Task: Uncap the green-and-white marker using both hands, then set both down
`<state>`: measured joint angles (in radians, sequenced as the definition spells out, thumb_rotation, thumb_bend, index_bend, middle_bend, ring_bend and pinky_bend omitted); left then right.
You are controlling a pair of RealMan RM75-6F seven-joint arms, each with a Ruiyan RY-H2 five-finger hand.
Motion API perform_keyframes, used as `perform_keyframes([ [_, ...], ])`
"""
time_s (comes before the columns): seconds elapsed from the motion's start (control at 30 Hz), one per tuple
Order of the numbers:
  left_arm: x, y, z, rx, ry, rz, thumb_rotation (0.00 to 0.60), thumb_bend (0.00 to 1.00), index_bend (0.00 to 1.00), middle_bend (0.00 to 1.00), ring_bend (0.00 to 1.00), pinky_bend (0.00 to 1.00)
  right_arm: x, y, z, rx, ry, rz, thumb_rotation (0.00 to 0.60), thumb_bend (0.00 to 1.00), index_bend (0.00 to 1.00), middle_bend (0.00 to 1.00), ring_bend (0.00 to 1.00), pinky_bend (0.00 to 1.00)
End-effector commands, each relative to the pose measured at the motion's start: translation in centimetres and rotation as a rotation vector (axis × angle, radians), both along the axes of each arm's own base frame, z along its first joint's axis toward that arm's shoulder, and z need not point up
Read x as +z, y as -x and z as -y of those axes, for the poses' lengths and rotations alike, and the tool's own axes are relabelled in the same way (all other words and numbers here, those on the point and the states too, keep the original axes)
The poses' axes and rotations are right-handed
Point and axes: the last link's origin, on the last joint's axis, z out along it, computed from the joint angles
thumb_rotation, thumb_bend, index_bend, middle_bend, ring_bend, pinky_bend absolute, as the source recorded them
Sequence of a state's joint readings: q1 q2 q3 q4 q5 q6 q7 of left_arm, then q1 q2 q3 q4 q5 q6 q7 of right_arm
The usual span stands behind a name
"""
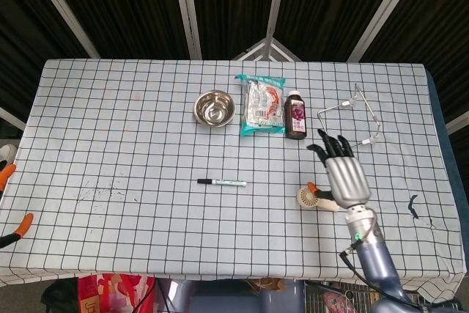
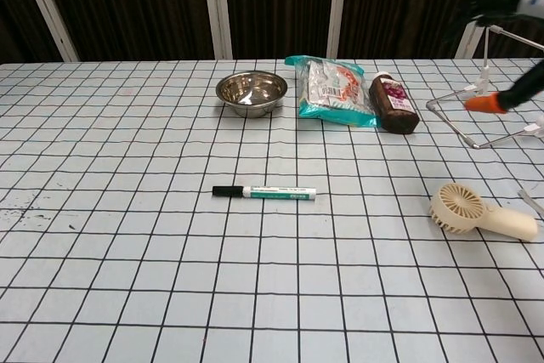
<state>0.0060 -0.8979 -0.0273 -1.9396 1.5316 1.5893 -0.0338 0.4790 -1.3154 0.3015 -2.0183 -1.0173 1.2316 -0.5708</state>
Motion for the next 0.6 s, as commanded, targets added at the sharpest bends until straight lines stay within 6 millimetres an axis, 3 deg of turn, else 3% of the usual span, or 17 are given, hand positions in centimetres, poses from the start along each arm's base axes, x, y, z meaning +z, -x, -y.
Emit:
perform_keyframes([
  [0.03, 0.2, 0.6, -0.1, 0.013, -0.004, -0.001, 0.6, 0.45, 0.02, 0.0, 0.0, 0.0, -2.9, -3.3, 1.5, 0.015, -0.065, 0.029, 0.6, 0.26, 0.28, 0.01, 0.11, 0.04],
  [0.23, 0.7, 1.3, -0.1, 0.026, -0.007, -0.033, 0.6, 0.45, 0.02, 0.0, 0.0, 0.0, -6.9, -5.4, 3.2, 0.002, -0.121, 0.014, 0.6, 0.26, 0.3, 0.01, 0.11, 0.04],
  [0.6, 0.4, 2.6, -0.7, 0.053, -0.001, -0.029, 0.6, 0.45, 0.02, 0.0, 0.0, 0.0, -12.9, -6.7, 3.6, -0.02, -0.21, 0.007, 0.6, 0.26, 0.36, 0.01, 0.11, 0.04],
])
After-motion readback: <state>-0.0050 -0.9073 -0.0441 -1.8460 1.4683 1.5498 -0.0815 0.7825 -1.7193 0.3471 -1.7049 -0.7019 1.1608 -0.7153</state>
